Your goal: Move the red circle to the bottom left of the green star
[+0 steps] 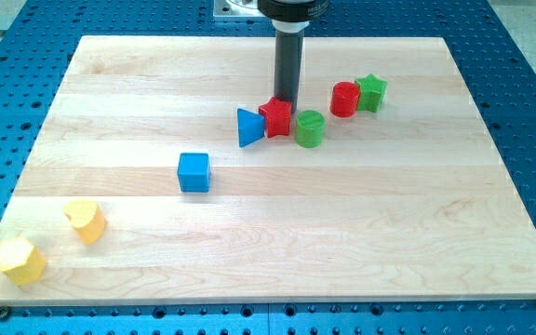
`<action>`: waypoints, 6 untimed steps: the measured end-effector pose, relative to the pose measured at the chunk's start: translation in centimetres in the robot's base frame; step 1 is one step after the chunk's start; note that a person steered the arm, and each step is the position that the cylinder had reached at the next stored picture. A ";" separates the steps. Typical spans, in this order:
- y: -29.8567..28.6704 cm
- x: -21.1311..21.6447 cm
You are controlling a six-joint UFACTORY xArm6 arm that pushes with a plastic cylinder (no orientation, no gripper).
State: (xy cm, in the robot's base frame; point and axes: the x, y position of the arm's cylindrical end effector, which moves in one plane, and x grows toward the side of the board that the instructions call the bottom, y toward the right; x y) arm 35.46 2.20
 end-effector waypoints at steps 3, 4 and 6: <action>4.0 -7.0; 7.3 -5.7; 8.7 0.1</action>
